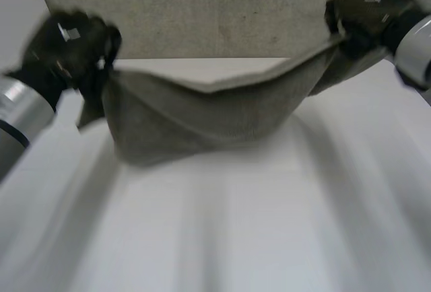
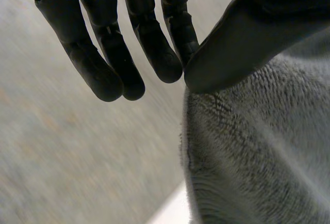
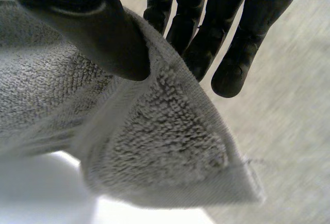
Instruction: Fold the towel.
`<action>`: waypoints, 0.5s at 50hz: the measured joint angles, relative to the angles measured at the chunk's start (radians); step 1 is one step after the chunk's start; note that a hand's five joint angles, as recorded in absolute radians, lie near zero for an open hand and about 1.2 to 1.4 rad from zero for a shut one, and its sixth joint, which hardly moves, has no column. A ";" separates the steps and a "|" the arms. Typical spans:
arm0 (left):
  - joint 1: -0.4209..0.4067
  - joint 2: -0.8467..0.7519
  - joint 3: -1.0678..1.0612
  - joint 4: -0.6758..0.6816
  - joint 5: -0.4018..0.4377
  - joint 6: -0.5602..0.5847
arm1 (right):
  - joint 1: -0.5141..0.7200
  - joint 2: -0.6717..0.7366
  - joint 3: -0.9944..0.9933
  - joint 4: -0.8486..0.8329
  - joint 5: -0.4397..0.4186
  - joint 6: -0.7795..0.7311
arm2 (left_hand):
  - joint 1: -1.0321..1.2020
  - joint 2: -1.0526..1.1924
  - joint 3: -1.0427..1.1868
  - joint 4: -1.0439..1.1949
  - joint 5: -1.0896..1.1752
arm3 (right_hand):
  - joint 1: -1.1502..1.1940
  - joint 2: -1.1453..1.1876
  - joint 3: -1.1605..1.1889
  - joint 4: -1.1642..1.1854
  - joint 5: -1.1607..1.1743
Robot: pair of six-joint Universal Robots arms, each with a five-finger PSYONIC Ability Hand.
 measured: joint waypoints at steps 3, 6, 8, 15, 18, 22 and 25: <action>0.000 0.038 0.067 -0.030 0.000 -0.061 | -0.006 -0.059 -0.036 0.036 -0.011 -0.003 | 0.000 0.000 0.000 0.000 0.000 | 0.000 0.000 0.000 0.000 0.000; -0.001 0.058 0.130 -0.064 -0.001 -0.115 | -0.016 -0.101 -0.081 0.095 -0.023 -0.009 | 0.000 0.000 0.001 0.000 0.000 | 0.000 0.000 0.000 0.000 0.000; -0.001 0.057 0.157 -0.078 -0.002 -0.134 | -0.024 -0.110 -0.104 0.136 -0.031 -0.019 | 0.000 0.000 0.001 0.000 0.000 | 0.000 0.000 0.005 0.000 0.000; -0.001 -0.032 0.183 -0.098 -0.003 -0.144 | -0.037 -0.068 -0.102 0.242 -0.051 -0.125 | 0.000 0.000 0.001 0.000 0.000 | 0.000 0.000 0.009 0.000 0.000; -0.002 -0.133 0.180 -0.105 -0.002 -0.131 | -0.035 -0.026 -0.079 0.258 -0.047 -0.184 | 0.000 0.000 0.001 0.000 0.000 | 0.000 0.000 0.009 0.000 0.000; -0.002 -0.240 0.180 -0.116 -0.002 -0.105 | -0.032 0.016 -0.060 0.258 -0.045 -0.219 | 0.000 0.000 0.001 0.000 0.000 | 0.000 0.000 0.009 0.000 0.000; -0.006 -0.362 0.199 -0.126 -0.014 -0.050 | -0.027 0.077 -0.055 0.247 -0.045 -0.234 | 0.000 0.000 0.001 0.000 0.000 | 0.000 0.000 0.009 0.000 0.000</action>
